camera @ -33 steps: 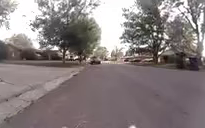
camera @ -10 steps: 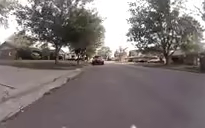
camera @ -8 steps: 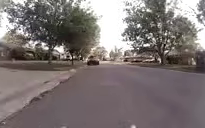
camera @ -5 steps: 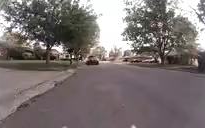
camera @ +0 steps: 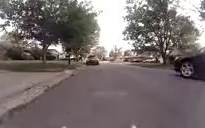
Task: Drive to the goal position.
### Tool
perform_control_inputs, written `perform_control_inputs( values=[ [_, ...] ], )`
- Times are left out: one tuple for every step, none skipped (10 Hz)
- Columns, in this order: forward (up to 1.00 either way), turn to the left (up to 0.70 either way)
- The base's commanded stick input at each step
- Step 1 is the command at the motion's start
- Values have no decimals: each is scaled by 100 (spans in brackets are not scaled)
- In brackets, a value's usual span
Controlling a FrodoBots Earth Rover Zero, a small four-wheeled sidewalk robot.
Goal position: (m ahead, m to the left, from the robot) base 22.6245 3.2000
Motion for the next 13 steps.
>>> perform_control_inputs(
  values=[
    [100,0],
    [100,0],
    [100,0],
    [100,0],
    [100,0],
    [100,0],
    [100,0],
    [100,0],
    [100,0],
    [100,0],
    [100,0],
    [100,-7],
    [100,-20]
  ],
)
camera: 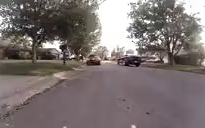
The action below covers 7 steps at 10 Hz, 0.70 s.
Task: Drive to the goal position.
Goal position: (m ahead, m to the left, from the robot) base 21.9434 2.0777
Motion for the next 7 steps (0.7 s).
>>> perform_control_inputs(
  values=[
    [100,-1],
    [100,0],
    [100,0],
    [100,0],
    [100,-29],
    [100,-29],
    [100,-20]
  ],
)
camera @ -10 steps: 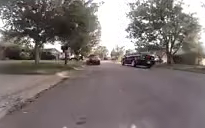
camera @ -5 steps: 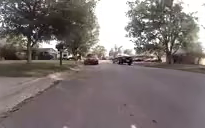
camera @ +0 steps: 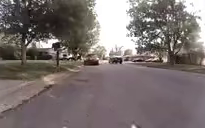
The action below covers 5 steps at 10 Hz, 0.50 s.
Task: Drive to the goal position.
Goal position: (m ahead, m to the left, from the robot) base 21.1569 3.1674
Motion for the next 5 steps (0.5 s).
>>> perform_control_inputs(
  values=[
    [100,-10],
    [100,0],
    [100,0],
    [100,0],
    [100,0]
  ],
)
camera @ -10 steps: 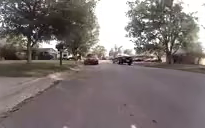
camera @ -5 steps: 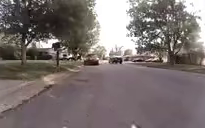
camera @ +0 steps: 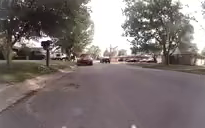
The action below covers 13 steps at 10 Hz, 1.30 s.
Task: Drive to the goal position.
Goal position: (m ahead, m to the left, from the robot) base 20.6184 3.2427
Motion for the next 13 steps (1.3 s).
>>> perform_control_inputs(
  values=[
    [100,0],
    [100,0],
    [100,0],
    [100,0],
    [100,0],
    [100,0],
    [100,0],
    [100,0],
    [100,0],
    [100,0],
    [100,0],
    [100,0],
    [100,0]
  ],
)
